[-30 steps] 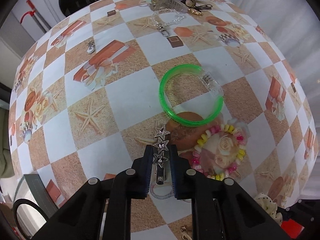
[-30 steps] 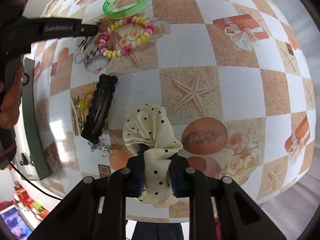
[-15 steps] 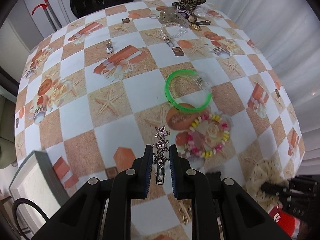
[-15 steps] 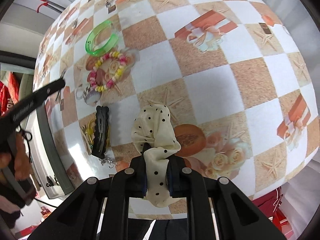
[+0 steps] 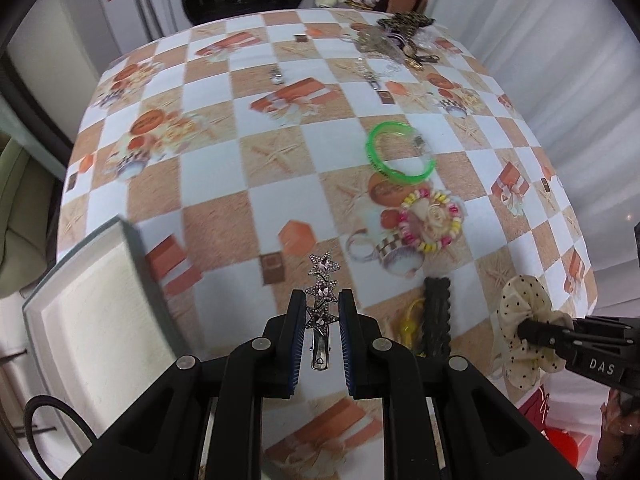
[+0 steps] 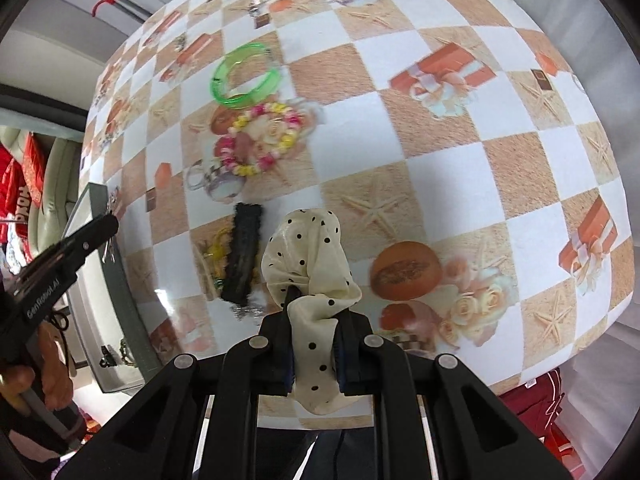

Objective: Organize jewelry
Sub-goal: 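Carry the star clip and scrunchie into the tray and release both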

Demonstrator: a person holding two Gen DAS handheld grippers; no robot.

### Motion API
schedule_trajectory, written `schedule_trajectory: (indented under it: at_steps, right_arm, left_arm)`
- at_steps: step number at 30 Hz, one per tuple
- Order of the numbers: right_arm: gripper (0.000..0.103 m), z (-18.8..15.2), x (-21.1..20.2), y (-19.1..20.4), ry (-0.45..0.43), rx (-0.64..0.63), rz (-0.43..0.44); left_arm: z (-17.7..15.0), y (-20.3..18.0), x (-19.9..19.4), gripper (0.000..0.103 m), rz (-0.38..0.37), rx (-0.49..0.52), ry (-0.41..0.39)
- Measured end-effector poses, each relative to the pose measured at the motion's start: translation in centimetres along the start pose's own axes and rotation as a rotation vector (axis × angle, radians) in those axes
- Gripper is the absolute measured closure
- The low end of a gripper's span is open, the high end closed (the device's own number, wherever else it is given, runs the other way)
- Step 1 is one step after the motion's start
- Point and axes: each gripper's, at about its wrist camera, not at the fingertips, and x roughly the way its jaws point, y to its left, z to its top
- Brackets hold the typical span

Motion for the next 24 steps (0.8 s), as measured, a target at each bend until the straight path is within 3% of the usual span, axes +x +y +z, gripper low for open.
schedule_trajectory:
  at_steps: [24]
  right_arm:
    - [0.087,-2.5,1.2,17.0,0.032,-0.323,0.086]
  left_arm:
    - [-11.1,12.0,-5.4,0.082,0.087,-0.291,-0.027]
